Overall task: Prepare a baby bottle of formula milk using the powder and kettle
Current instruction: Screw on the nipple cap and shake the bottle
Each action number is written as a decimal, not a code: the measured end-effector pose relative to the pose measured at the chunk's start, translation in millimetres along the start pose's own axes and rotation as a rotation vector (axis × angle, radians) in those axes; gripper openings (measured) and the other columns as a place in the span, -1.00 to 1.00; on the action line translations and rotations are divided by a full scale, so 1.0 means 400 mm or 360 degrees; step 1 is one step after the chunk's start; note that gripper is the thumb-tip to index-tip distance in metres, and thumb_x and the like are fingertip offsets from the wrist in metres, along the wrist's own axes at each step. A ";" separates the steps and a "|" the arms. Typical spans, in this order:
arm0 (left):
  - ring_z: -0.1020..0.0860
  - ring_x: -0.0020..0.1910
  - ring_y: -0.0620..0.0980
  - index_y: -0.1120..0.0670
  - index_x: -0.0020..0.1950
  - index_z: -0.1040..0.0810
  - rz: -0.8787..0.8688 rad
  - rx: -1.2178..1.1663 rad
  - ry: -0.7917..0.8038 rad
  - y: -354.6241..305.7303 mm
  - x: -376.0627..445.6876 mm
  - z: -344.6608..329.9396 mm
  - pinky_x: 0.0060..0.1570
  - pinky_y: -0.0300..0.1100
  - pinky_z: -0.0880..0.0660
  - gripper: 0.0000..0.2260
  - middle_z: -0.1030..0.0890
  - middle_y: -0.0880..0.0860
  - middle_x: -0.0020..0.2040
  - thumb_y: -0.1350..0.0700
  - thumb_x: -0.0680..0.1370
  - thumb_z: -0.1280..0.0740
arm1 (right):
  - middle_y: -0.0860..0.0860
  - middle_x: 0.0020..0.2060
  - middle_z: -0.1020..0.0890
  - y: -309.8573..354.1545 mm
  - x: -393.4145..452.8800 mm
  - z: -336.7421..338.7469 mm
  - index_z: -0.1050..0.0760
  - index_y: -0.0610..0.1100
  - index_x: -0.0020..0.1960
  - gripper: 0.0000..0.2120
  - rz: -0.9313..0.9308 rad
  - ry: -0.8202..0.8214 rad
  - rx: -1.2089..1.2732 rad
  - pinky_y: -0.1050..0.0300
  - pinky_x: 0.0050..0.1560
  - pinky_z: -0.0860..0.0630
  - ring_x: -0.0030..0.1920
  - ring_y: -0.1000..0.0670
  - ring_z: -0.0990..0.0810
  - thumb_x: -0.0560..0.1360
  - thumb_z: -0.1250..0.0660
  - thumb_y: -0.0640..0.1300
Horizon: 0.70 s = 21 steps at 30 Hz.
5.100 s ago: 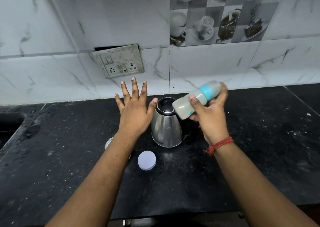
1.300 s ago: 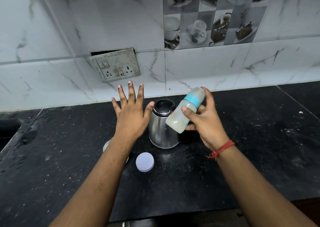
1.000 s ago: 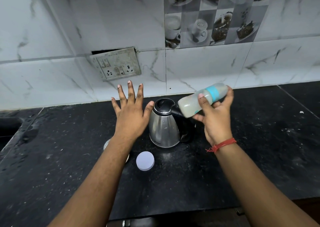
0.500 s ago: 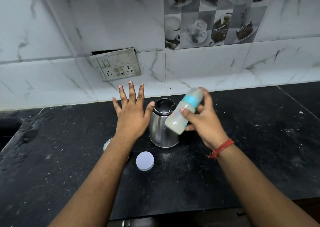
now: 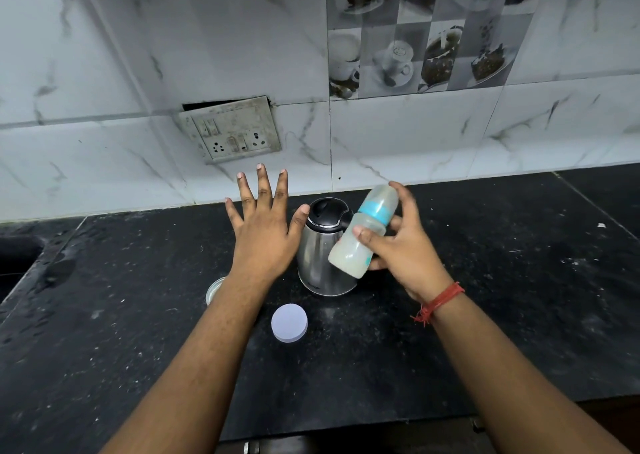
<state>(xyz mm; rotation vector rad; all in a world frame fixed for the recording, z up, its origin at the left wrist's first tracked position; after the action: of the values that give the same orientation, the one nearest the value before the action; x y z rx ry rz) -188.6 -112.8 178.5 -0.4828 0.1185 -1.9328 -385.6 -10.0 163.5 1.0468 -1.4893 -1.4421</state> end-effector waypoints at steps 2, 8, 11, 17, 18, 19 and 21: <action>0.38 0.64 0.17 -0.10 0.70 0.14 -0.0002 -0.0015 0.0000 -0.001 0.001 0.001 0.56 0.37 0.27 -0.27 0.27 0.04 0.70 -0.40 0.59 0.20 | -0.03 0.16 -0.61 0.018 0.007 0.034 -0.07 0.19 0.56 -0.17 0.0065 -0.0203 0.0219 -0.03 -0.27 -0.67 0.01 0.03 -0.71 0.51 -0.48 -0.20; 0.38 0.64 0.16 -0.11 0.70 0.15 0.0009 -0.0030 -0.0002 0.001 0.002 -0.001 0.57 0.37 0.25 -0.28 0.27 0.04 0.69 -0.40 0.59 0.20 | -0.04 0.15 -0.59 0.048 0.008 0.085 0.00 0.14 0.58 -0.16 0.0204 -0.0458 0.0367 0.02 -0.24 -0.67 -0.04 0.09 -0.70 0.54 -0.44 -0.22; 0.39 0.64 0.15 -0.12 0.70 0.15 0.0002 -0.0023 0.0007 -0.005 0.006 -0.003 0.57 0.36 0.26 -0.29 0.28 0.03 0.69 -0.39 0.60 0.19 | -0.01 0.13 -0.62 0.015 -0.001 0.010 -0.11 0.22 0.53 -0.17 0.0075 0.0006 0.0103 -0.02 -0.25 -0.68 -0.01 0.02 -0.72 0.50 -0.47 -0.29; 0.39 0.64 0.17 -0.11 0.70 0.14 -0.0006 -0.0031 -0.0010 -0.003 0.013 0.002 0.56 0.36 0.28 -0.30 0.28 0.04 0.69 -0.38 0.61 0.16 | -0.07 0.18 -0.59 0.047 0.021 0.076 -0.04 0.14 0.58 -0.17 0.0175 -0.0352 0.0422 -0.03 -0.23 -0.68 0.01 0.05 -0.71 0.53 -0.45 -0.23; 0.39 0.64 0.18 -0.10 0.70 0.14 -0.0006 -0.0033 -0.0008 -0.003 0.013 0.003 0.56 0.36 0.28 -0.29 0.27 0.04 0.70 -0.38 0.61 0.17 | -0.08 0.21 -0.58 0.050 0.024 0.090 -0.02 0.14 0.59 -0.16 0.0205 -0.0427 0.0468 -0.08 -0.18 -0.69 0.05 0.04 -0.70 0.53 -0.45 -0.22; 0.39 0.64 0.18 -0.10 0.70 0.15 -0.0007 -0.0035 -0.0007 -0.003 0.014 0.003 0.56 0.36 0.28 -0.29 0.27 0.05 0.70 -0.38 0.60 0.18 | -0.09 0.22 -0.57 0.051 0.025 0.098 -0.01 0.15 0.59 -0.16 0.0222 -0.0469 0.0489 -0.11 -0.15 -0.69 0.07 0.02 -0.69 0.54 -0.44 -0.22; 0.38 0.64 0.18 -0.10 0.70 0.15 -0.0007 -0.0038 -0.0010 -0.004 0.015 0.004 0.56 0.36 0.27 -0.29 0.27 0.05 0.70 -0.38 0.60 0.18 | -0.08 0.19 -0.58 0.046 0.024 0.079 -0.02 0.16 0.57 -0.17 0.0194 -0.0371 0.0406 -0.08 -0.18 -0.69 0.06 -0.02 -0.69 0.54 -0.44 -0.24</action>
<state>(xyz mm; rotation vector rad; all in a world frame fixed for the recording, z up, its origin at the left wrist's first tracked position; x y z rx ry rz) -191.4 -117.4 182.0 -0.5056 0.1369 -1.9356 -419.1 -8.1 180.8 0.9412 -1.9109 -1.3481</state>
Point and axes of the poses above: each hand's wrist, its own x-axis towards the middle knuckle, its own z-axis out of the back of the hand, y = z × x, the point moved 8 cm from there along x, towards the middle knuckle
